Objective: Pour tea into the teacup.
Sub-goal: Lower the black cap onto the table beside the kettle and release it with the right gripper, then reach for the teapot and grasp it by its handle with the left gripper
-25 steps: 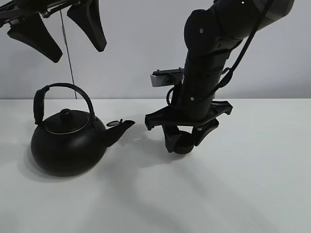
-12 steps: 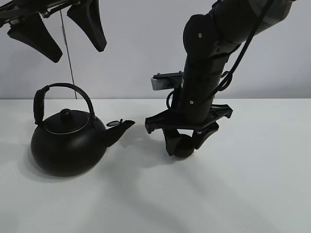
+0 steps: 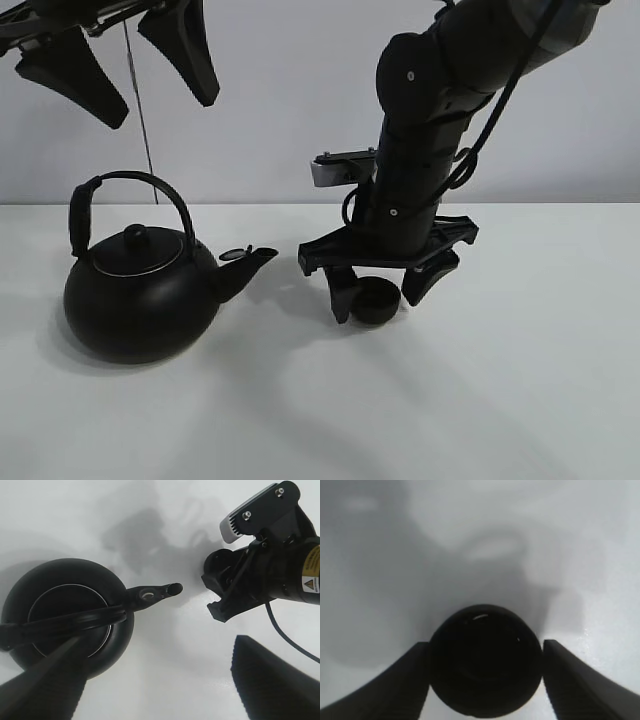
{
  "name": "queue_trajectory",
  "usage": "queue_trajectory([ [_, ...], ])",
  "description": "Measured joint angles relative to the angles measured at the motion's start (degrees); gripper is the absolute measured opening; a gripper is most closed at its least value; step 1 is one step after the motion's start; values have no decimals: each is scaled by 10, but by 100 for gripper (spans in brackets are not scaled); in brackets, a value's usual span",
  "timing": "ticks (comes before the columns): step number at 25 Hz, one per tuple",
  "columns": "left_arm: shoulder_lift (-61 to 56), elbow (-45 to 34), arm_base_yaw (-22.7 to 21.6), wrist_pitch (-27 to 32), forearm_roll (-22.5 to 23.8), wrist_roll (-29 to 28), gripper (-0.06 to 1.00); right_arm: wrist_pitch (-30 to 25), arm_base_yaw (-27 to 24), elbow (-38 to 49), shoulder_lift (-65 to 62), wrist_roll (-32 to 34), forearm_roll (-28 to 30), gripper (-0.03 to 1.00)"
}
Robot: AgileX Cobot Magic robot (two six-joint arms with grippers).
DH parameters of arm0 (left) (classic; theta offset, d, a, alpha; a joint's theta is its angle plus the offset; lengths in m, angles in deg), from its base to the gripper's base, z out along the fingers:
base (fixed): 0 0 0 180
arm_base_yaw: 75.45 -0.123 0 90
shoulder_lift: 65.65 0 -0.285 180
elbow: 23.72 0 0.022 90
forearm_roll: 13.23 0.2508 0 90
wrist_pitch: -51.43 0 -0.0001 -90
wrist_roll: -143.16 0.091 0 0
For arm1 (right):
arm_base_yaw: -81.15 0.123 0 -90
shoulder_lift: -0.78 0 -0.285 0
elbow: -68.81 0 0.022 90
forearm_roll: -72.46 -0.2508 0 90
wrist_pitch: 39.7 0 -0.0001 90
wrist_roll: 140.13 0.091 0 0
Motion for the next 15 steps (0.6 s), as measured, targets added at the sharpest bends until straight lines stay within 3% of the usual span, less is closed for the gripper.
queue_trajectory([
  [4,0,0,0,0,0,0,57,-16,0,0,-3,0,0,62],
  [9,0,0,0,-1,0,0,57,-50,-17,0,-51,0,-4,63],
  [15,0,0,0,-1,0,0,57,-68,-90,0,-143,0,-65,63],
])
